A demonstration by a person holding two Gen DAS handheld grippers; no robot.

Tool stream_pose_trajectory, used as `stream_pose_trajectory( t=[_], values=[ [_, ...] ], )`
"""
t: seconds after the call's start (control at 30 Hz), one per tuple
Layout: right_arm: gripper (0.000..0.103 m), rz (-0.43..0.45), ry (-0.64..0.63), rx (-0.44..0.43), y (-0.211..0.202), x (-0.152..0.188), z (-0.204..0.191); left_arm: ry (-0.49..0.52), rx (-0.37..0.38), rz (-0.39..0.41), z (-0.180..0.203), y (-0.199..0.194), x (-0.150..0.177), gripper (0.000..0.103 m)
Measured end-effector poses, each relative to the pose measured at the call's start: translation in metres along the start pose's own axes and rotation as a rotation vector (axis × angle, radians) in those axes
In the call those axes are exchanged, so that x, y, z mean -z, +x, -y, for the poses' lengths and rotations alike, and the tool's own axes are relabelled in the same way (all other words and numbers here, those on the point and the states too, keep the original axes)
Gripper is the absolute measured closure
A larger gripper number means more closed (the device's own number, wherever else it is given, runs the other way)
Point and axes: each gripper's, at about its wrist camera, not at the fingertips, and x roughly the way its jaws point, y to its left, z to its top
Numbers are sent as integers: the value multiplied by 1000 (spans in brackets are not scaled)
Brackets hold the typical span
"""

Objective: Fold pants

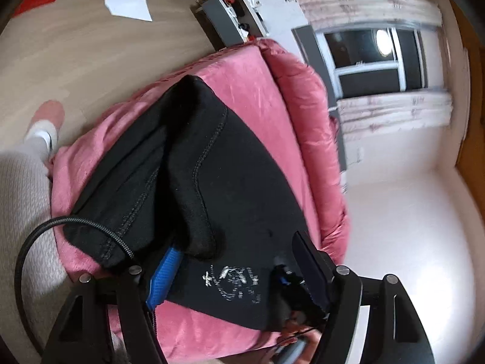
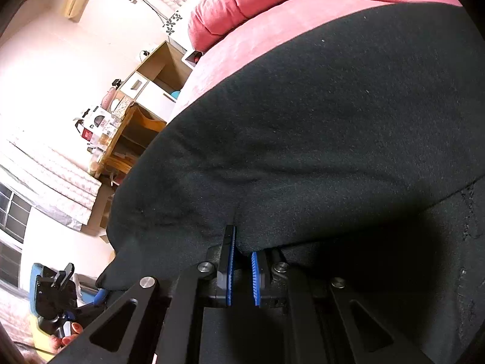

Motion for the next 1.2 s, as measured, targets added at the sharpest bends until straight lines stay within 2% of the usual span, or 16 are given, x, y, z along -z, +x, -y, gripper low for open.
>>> stream_pose_trajectory(
  t=[0.07, 0.13, 0.17, 0.27, 0.43, 0.47, 0.53, 0.63, 0.7, 0.77, 0.9, 0.93, 0.97, 1.0, 1.07, 1.2],
  values=[
    [93, 1, -3, 3, 4, -1, -6, 30, -73, -26, 6, 8, -1, 36],
    [93, 4, -2, 7, 4, -1, -10, 79, -138, -50, 14, 15, -2, 82],
    [93, 15, -9, 8, 1, -2, -11, 90, -151, -84, 15, 20, -3, 95],
    [93, 52, -61, -1, -14, -6, -21, 122, -166, -35, 20, 8, -8, 96],
    [93, 87, -241, -44, -44, 2, -58, 116, -108, 12, 26, -27, -24, 96],
    [93, 87, -305, -47, -51, 12, -71, 114, -109, 19, 24, -33, -26, 96],
    [93, 70, -344, -68, -55, 24, -77, 121, -157, 21, 19, -39, -26, 96],
    [93, -37, -323, -67, -37, 43, -70, 97, -257, -22, -7, -33, -16, 96],
    [93, -104, -310, -33, -18, 50, -60, 55, -233, -17, -21, -29, -10, 96],
    [93, -135, -263, -42, -7, 49, -50, 21, -203, -14, -24, -30, -13, 95],
    [90, -135, -244, -60, -9, 46, -48, 22, -195, 9, -20, -34, -13, 92],
    [88, -135, -236, -64, -10, 47, -47, 11, -173, 20, -19, -35, -13, 91],
    [80, -131, -214, -73, -13, 46, -44, -1, -158, 29, -20, -38, -11, 86],
    [68, -120, -176, -77, -18, 42, -37, -14, -149, 36, -22, -40, -8, 84],
    [59, -77, -98, -69, -29, 38, -20, -26, -157, 36, -25, -36, -10, 84],
    [58, 28, 134, -57, -57, 23, 33, 6, -193, 35, -21, -34, -10, 85]
  ],
)
